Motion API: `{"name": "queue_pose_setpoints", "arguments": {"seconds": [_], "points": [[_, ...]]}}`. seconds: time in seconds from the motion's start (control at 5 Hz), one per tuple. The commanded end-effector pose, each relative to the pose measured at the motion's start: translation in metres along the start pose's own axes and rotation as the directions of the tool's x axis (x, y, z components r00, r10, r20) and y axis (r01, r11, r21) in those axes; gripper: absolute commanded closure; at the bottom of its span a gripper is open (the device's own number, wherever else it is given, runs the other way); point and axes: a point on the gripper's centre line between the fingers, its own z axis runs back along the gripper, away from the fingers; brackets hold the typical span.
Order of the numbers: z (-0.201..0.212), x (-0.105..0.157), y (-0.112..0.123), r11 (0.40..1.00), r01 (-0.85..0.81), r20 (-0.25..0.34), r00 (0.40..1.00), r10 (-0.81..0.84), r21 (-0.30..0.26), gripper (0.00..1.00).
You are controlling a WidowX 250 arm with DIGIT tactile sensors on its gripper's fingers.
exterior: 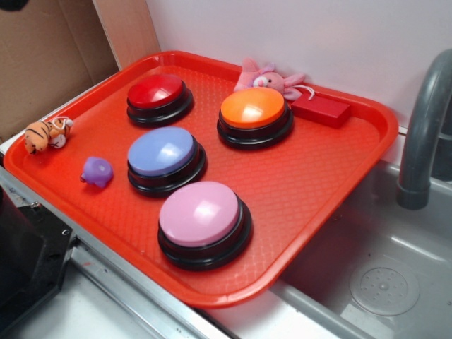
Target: Push the red button.
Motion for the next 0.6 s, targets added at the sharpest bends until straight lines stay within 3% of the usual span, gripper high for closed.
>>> {"name": "queue_pose_setpoints", "arguments": {"seconds": [0.0,0.2,0.4], "points": [[0.000,0.000,0.000,1.000,0.000,0.000,1.000,0.000,0.000,0.00],[-0.045,0.040,0.051,0.986,-0.162,-0.090,0.982,0.165,0.045,0.00],[-0.069,0.080,0.094,0.973,-0.200,-0.061,0.976,0.208,0.115,0.00]]}}
